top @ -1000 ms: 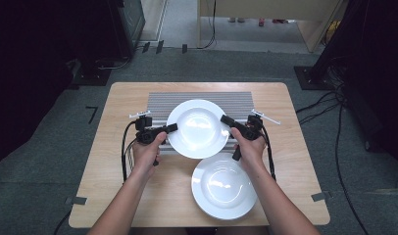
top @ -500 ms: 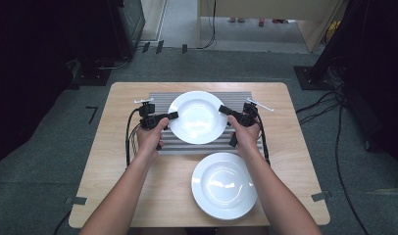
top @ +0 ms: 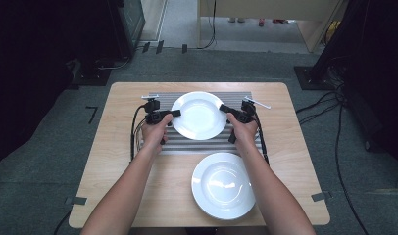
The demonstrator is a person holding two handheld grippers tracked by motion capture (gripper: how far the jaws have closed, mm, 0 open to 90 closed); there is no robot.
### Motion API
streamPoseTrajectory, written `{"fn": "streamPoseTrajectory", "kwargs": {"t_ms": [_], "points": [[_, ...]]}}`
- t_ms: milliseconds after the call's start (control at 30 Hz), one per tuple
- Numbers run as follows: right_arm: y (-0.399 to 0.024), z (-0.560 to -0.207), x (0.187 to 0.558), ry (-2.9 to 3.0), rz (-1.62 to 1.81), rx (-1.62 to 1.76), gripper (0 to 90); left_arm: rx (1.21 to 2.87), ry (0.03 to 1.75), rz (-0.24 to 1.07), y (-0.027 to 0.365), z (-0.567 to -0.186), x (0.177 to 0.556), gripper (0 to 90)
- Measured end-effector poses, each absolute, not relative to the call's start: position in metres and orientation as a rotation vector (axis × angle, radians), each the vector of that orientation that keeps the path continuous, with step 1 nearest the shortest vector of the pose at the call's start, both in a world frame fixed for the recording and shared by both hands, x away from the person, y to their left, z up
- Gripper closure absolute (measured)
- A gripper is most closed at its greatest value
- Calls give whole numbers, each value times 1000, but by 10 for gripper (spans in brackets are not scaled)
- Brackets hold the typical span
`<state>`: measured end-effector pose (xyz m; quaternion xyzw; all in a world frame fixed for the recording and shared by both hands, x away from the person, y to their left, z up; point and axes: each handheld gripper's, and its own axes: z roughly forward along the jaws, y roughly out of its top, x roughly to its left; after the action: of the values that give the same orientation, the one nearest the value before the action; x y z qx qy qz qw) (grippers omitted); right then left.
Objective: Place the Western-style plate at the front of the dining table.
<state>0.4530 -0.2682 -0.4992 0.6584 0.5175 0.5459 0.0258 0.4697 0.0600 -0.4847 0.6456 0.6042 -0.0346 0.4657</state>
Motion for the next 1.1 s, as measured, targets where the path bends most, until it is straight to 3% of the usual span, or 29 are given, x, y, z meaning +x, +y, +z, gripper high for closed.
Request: {"fn": "streamPoseTrajectory", "kwargs": {"t_ms": [633,833,1000,1033,1100], "points": [[-266,-519,461,1635,1526,2033,737,1591,1568,-130,52,-509,476,716],[-263,-518,461,1663,1491,1986,712,1633,1555,-74,48,-507,474,696],[-261,-510,457,1689,1378,1929,630,1686,1531,9,50,-501,471,582],[-262,-506,456,1674,1361,1904,581,1700,1531,26,53,-497,470,499],[-264,-502,455,1664,1360,1892,541,1707,1516,46,55,-492,467,461]]}}
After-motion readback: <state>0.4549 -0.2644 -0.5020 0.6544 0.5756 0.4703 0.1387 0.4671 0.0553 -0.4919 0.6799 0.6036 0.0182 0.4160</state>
